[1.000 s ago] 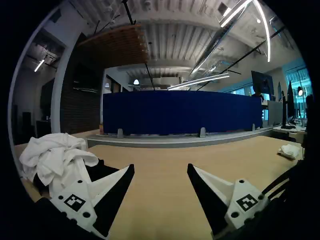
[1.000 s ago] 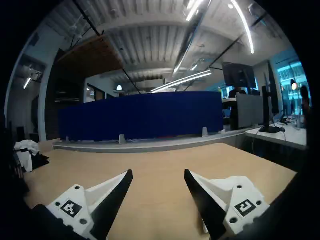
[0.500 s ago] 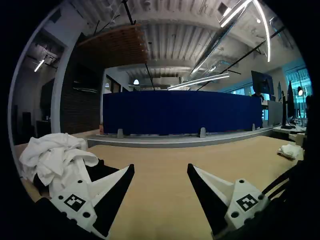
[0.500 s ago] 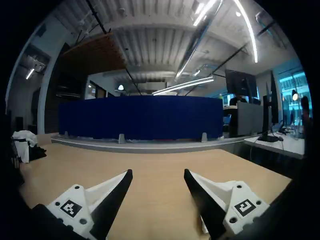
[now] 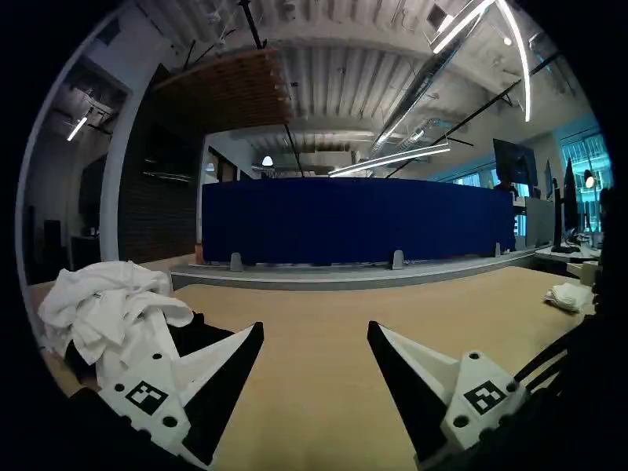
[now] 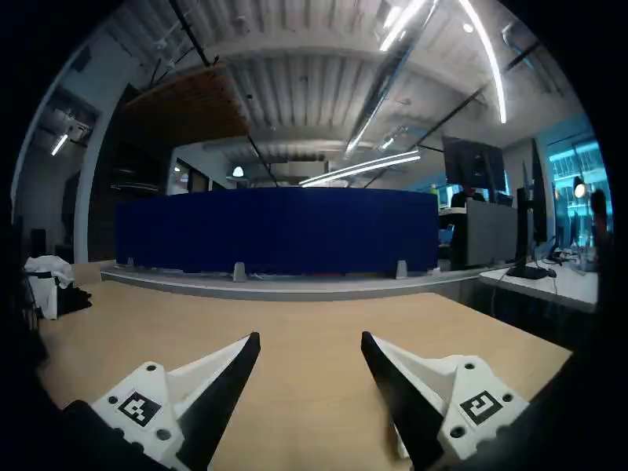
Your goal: Fold towel
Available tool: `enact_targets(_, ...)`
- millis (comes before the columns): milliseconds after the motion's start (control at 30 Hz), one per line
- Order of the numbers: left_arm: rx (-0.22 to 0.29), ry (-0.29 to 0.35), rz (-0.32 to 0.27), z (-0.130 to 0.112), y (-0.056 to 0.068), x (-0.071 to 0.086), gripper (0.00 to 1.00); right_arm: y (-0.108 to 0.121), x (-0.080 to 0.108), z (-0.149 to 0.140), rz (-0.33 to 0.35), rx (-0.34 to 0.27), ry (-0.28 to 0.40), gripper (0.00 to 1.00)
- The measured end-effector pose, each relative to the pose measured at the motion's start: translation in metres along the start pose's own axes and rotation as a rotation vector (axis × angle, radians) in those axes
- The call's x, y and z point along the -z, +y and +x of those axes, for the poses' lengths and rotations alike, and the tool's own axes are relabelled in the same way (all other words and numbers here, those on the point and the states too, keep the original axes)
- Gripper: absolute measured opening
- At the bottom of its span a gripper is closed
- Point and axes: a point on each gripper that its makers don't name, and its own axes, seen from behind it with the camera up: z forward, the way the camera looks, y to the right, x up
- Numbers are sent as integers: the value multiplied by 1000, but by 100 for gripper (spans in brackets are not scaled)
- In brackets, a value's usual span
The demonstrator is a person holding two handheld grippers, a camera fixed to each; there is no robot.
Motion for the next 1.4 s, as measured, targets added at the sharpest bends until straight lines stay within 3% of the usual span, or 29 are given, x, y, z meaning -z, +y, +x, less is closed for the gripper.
enact_targets(1400, 4, -1, 0, 2, -2, 2, 98, 5, 7, -5, 0, 2, 0, 100)
